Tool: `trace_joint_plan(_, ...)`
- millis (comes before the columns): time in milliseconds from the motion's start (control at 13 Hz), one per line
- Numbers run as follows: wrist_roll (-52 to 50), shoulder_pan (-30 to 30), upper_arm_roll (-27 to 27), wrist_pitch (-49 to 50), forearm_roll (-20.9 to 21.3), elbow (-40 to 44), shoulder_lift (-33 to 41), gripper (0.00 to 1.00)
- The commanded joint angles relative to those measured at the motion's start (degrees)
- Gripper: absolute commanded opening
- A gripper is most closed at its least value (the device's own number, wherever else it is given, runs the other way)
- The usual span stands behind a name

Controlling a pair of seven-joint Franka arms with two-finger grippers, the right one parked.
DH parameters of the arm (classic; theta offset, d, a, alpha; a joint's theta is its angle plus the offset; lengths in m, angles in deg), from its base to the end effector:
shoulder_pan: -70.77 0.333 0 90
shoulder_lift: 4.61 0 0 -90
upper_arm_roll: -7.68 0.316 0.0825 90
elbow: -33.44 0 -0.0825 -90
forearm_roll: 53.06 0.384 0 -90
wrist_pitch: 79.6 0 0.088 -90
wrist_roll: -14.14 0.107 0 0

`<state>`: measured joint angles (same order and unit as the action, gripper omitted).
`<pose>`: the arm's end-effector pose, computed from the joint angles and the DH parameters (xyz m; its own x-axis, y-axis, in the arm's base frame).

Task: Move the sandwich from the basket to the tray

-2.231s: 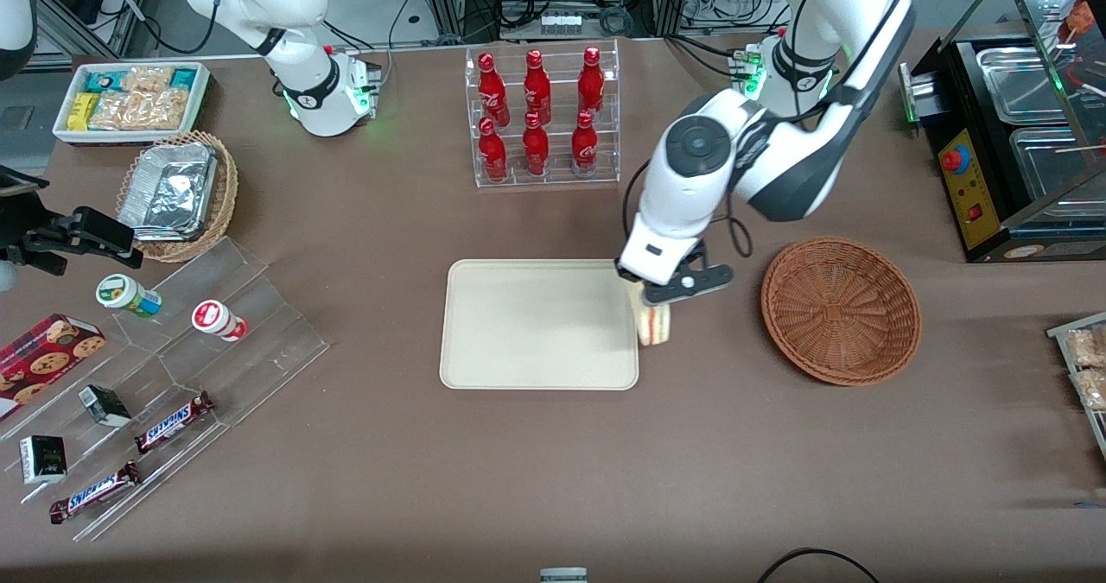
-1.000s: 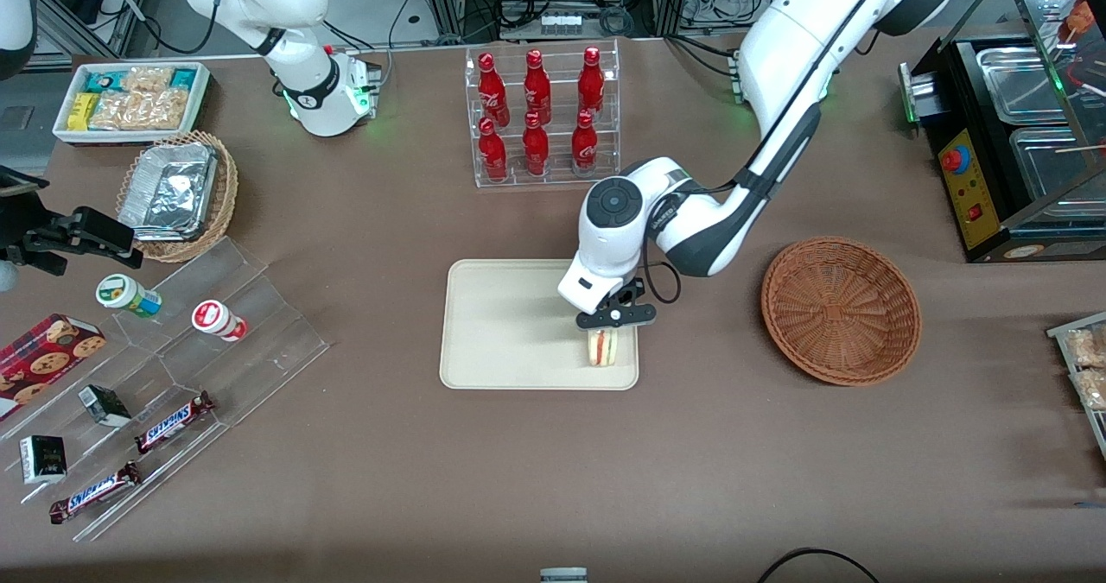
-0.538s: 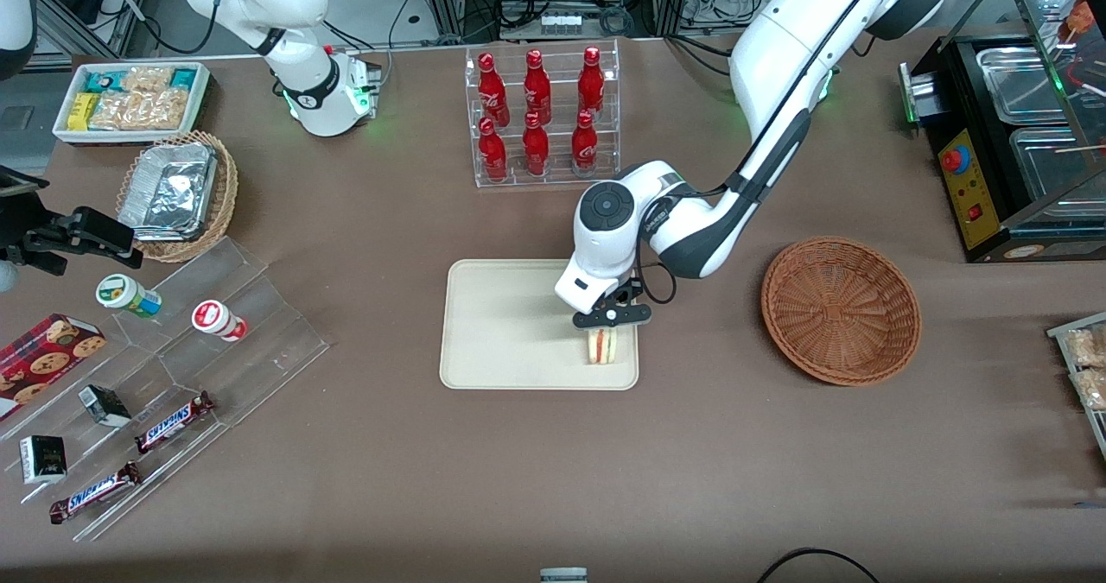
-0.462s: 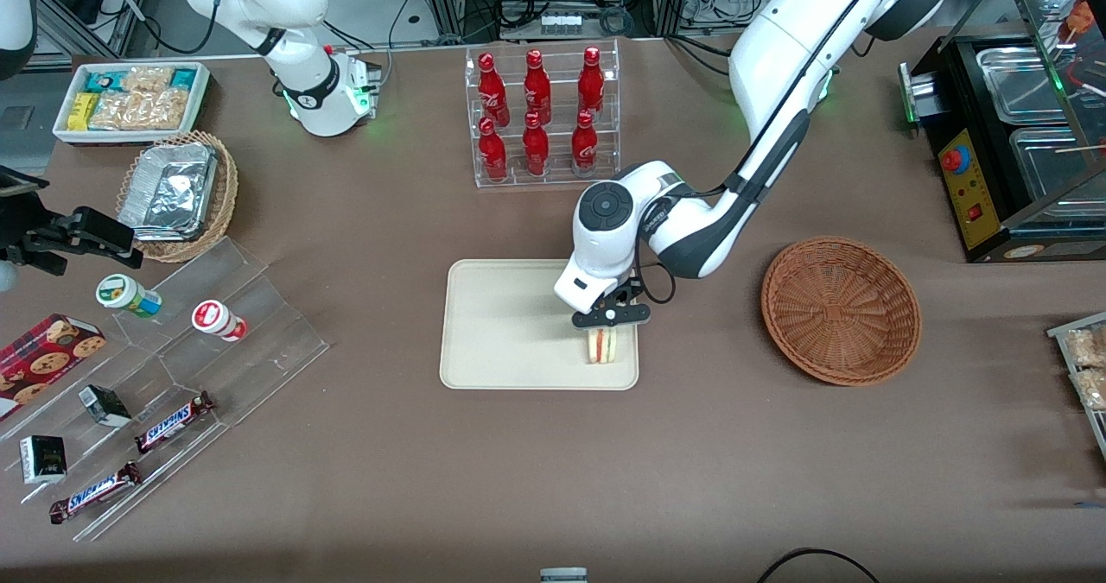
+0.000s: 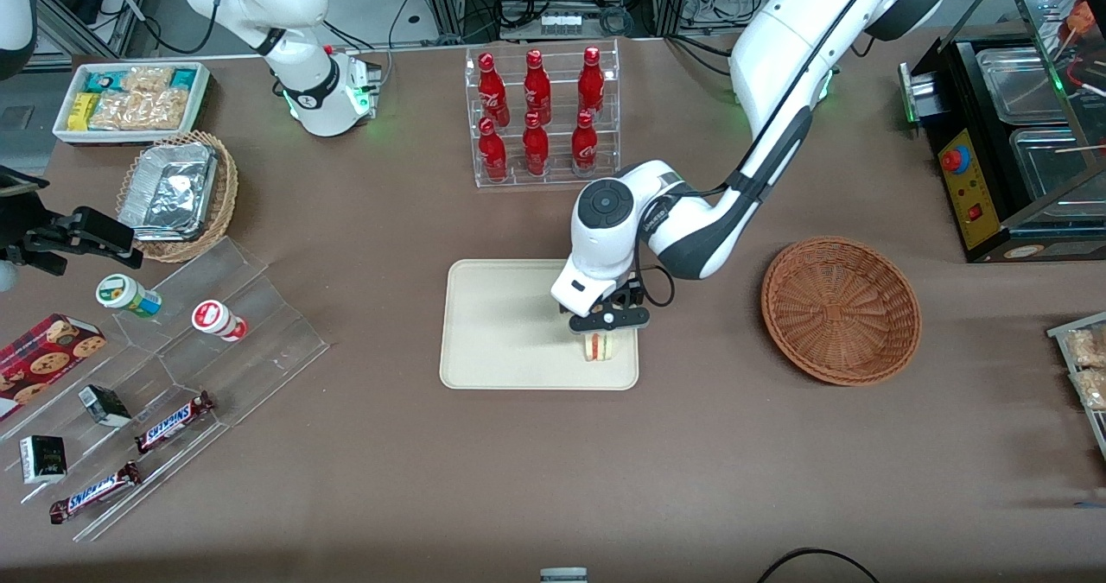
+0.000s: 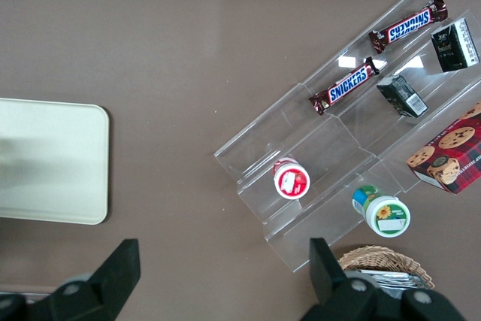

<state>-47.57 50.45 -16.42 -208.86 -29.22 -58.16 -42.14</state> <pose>0.5362 -0.4508 0.2793 0.9852 0.1338 0.1075 0.1328 -0.9910 0.0170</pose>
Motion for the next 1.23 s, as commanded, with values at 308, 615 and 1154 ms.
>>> trace_joint_plan(308, -9.23, 5.27, 0.54, 17.87, -4.74, 0.19, 19.22, 1.00)
trace_joint_plan(615, -8.78, 9.67, 0.63, 25.60, -6.88, 0.80, 25.12, 1.00)
trace_joint_plan(1154, 14.55, 19.69, 1.24, 36.61, -15.30, -1.91, 34.26, 1.00)
